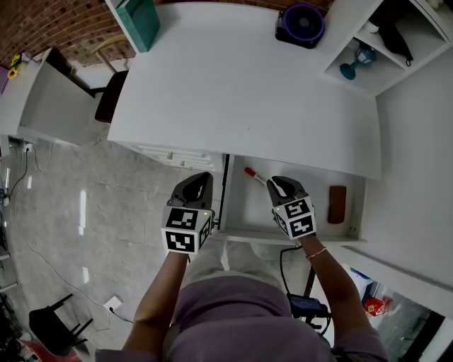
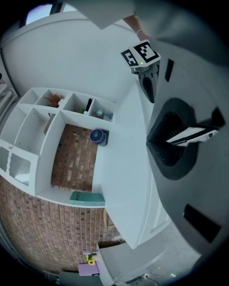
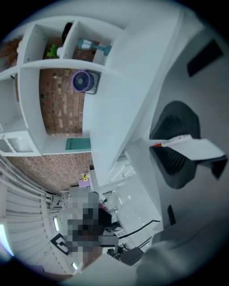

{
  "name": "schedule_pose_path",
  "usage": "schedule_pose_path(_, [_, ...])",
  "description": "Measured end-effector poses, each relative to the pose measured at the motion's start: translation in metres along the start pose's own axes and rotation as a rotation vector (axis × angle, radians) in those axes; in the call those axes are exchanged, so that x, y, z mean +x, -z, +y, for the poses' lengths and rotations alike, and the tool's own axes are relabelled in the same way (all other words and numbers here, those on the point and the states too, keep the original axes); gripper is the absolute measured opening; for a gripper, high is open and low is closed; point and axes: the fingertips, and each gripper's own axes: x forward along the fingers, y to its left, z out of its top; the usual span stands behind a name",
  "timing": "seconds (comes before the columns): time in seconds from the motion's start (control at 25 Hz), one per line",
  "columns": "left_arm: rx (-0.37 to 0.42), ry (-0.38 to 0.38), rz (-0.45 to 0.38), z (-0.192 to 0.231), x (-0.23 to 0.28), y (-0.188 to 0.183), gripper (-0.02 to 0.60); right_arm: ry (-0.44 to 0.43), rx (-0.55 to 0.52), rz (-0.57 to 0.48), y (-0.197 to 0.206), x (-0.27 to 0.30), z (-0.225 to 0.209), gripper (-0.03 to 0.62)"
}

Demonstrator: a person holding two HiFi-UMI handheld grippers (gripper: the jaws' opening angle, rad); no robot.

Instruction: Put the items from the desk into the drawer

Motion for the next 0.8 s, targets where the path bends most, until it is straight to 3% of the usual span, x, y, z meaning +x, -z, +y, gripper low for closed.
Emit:
schedule_pose_path(0.2, [0.026,0.031,-0.007,-0.007,0.000,-0.005,-0.002,0.018,0.092,-0.087,-0.021,-0.024,0.000,0.049])
schedule_pose_path(0.8, [0.093,0.108,-0.035,-0.022,-0.005,-0.020,-0.002,0.129,0.225,-0.290,-0.061,-0.090,0.001,0.032])
